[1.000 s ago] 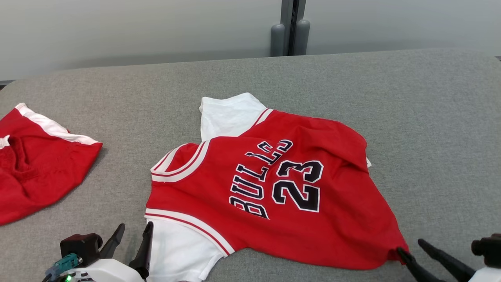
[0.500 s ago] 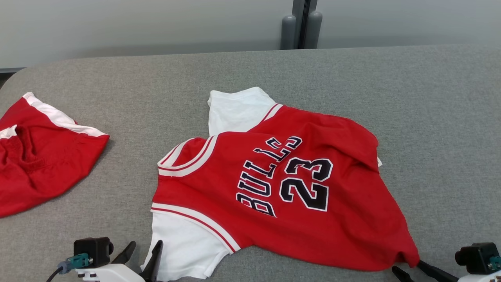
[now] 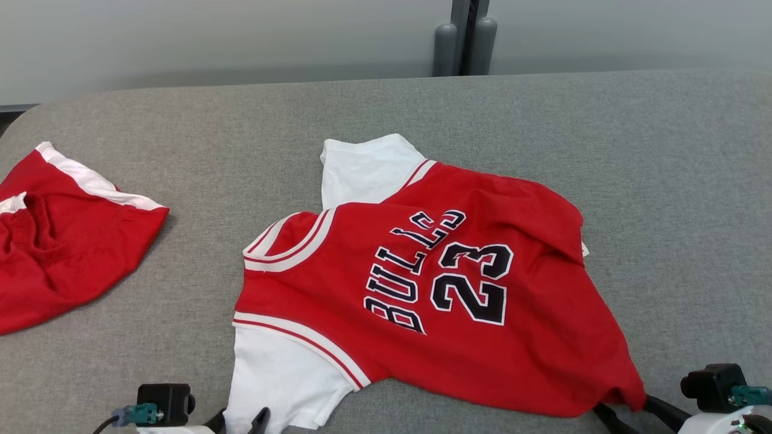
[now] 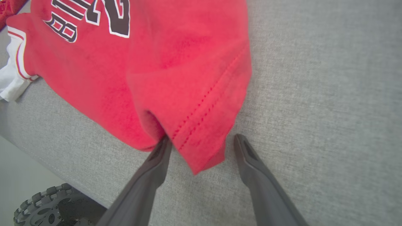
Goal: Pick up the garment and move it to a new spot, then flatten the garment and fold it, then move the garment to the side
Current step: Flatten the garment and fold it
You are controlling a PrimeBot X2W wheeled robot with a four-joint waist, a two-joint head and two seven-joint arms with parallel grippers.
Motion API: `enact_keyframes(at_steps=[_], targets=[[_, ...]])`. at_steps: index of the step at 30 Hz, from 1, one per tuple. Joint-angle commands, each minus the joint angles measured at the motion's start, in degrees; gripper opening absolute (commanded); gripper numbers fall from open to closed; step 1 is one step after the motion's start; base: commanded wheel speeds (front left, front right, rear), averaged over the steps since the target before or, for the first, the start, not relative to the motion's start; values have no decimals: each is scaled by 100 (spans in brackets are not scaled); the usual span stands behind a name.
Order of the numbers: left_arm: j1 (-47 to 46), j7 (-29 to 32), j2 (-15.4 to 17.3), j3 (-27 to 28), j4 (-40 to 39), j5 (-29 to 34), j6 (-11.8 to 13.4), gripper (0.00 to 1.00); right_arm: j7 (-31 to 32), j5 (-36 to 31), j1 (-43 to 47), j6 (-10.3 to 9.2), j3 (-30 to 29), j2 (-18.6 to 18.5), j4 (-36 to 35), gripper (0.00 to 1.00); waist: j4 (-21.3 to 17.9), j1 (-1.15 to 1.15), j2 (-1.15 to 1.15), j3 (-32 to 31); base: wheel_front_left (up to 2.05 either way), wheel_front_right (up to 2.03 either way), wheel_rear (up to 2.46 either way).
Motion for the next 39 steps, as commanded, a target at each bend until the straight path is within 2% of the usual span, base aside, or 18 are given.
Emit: enact_keyframes(at_steps=[1, 2, 3, 4, 5, 14, 17, 23, 29, 39], targets=[[44, 57, 37, -10, -33, -51, -8, 89, -49, -30, -66, 12, 24, 17, 43, 100, 3, 0, 0, -5, 0, 0, 0], [55, 90, 58, -15, -71, -64, -6, 76, -82, -36, -85, 12, 53, 16, 52, 93, 4, 0, 0, -8, 0, 0, 0], [67, 129, 71, -22, -110, -72, -7, 56, -111, -43, -112, 12, 83, 12, 46, 47, 6, 0, 0, -11, 0, 0, 0], [71, 119, 82, -23, -154, -83, -21, 35, -150, -30, -141, 12, 113, 11, 32, 20, 5, 0, 0, -17, 0, 0, 0], [72, 113, 89, -13, -189, -90, -26, 1, -163, -14, -163, 12, 137, 4, 17, 0, 2, 0, 0, -25, 0, 0, 0], [131, 94, 150, 49, -431, -156, -36, 0, -158, 296, -212, 12, 412, -134, -100, 0, -42, 0, 0, -141, 0, 0, 0], [158, 84, 175, 113, -573, -207, -28, 0, -84, 721, -87, 12, 498, -189, -327, 0, -52, 0, 0, -195, 0, 0, 0], [331, 61, 312, 342, -1029, -414, -40, 0, -163, 1367, 105, 12, 546, -678, -888, 0, -62, 0, 0, -220, 0, 0, 0], [457, 86, 404, 485, -1430, -540, -56, 0, -313, 1623, 151, 12, 472, -991, -1120, 0, -77, 0, 0, -168, 0, 0, 0], [-229, 36, 537, 736, -1779, -723, -328, 0, -466, 1825, -383, 12, 364, -1250, -1650, 0, -106, 0, 0, 67, 0, 0, 0]])
